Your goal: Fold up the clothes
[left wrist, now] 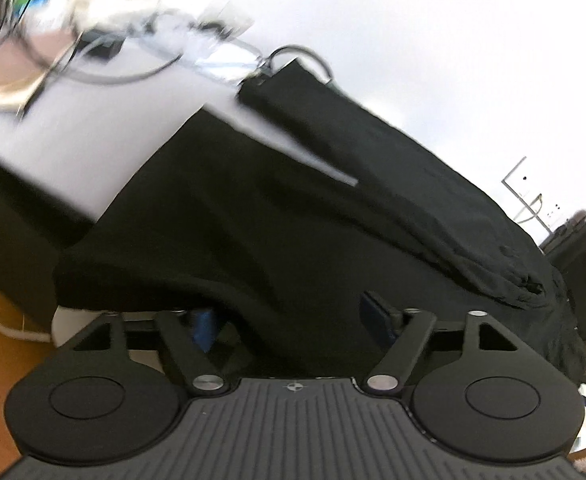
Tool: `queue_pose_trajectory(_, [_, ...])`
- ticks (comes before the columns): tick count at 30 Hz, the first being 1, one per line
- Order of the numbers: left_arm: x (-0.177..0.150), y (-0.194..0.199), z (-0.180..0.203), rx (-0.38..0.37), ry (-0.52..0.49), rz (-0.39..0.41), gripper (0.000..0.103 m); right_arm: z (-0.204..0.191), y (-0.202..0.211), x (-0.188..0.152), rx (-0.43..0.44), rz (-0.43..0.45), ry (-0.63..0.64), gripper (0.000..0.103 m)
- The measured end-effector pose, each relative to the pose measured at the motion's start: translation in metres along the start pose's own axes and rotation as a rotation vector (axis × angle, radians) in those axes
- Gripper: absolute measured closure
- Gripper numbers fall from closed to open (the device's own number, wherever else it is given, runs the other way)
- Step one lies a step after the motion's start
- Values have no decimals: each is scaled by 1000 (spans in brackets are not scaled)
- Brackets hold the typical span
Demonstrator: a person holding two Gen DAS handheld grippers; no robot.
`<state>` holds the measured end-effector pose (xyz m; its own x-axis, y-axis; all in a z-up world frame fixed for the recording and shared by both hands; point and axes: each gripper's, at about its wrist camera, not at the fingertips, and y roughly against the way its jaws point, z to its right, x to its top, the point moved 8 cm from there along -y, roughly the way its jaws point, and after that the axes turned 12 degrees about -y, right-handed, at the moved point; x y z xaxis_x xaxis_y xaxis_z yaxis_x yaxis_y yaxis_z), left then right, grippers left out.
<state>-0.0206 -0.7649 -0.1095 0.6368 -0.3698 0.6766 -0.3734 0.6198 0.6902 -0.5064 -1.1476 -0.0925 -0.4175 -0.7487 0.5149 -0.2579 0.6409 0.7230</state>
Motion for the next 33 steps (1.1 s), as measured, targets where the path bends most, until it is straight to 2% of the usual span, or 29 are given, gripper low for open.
queue_pose_trajectory(4, [14,1,35,34,-48,44,9,21,-7,32,-6,25,-3,43])
queue_pose_trajectory(7, [16,-9,65,53,-71,61,7,37,-17,54,0,24,7,43])
queue_pose_trajectory(10, [12,-21,93,106,-80,64,7,50,-30,76,10,10,34,43])
queue_pose_trajectory(15, [11,-32,140,195,-126,92,6,62,-56,101,82,-26,30,41])
queue_pose_trajectory(19, [7,-42,164,249,-164,67,6,62,-73,105,171,-81,45,43])
queue_pose_trajectory(20, [6,-44,170,245,-169,62,6,59,-76,104,188,-86,58,44])
queue_pose_trajectory(22, [3,-49,181,235,-183,47,5,54,-78,103,224,-87,91,56])
queue_pose_trajectory(25, [-6,-63,196,216,-228,-1,5,47,-74,105,260,-62,136,65])
queue_pose_trajectory(28, [-17,-77,205,200,-261,-54,5,48,-70,112,300,-51,106,73])
queue_pose_trajectory(33, [-32,-93,209,190,-270,-123,5,38,-65,130,359,-43,76,81])
